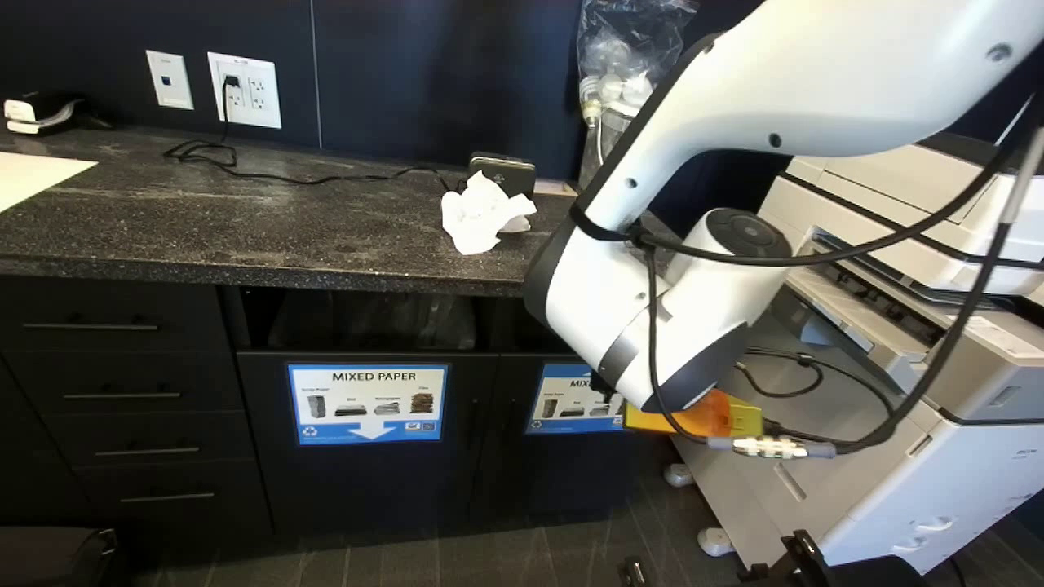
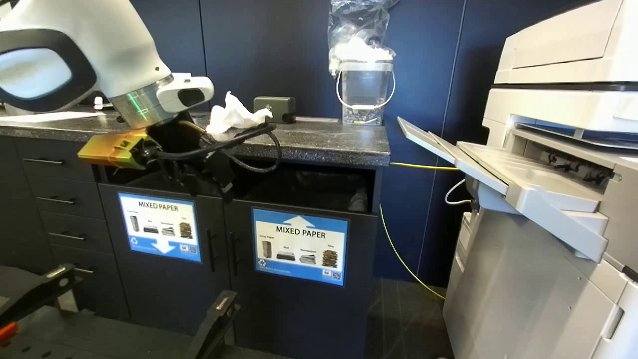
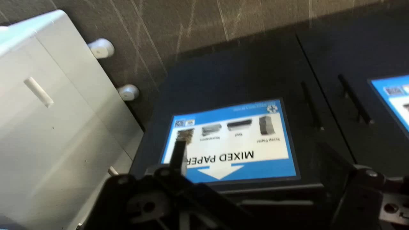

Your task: Throw two of the papers on the countertop into the bin on the right

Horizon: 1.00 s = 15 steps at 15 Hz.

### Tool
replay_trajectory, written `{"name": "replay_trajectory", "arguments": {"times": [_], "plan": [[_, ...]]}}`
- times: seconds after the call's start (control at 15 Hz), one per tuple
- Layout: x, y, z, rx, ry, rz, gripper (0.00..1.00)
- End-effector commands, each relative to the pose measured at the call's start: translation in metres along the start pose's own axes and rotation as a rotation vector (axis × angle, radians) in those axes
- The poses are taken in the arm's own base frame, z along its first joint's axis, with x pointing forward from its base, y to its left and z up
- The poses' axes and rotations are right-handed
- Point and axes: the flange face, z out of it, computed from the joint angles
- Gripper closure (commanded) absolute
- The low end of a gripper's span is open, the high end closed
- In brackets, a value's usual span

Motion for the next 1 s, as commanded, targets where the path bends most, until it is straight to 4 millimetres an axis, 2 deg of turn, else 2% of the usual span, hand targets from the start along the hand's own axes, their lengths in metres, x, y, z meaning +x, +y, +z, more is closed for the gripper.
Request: {"name": "replay_trajectory", "arguments": {"times": [0.0, 0.07, 0.13, 0.2, 0.4, 0.47, 0.93], "plan": [[-0.054, 0.046, -0.025, -0.086, -0.093, -0.106, 0.00], [-0.064, 0.055, -0.032, -0.105, -0.112, -0.124, 0.00], [-0.065, 0.044, -0.026, -0.127, -0.134, -0.146, 0.00], [-0.074, 0.050, -0.034, -0.148, -0.153, -0.168, 0.00], [-0.081, 0.053, -0.062, -0.174, -0.173, -0.197, 0.00], [-0.086, 0.049, -0.039, -0.171, -0.187, -0.179, 0.00], [-0.088, 0.050, -0.039, -0.169, -0.197, -0.180, 0.00]]}}
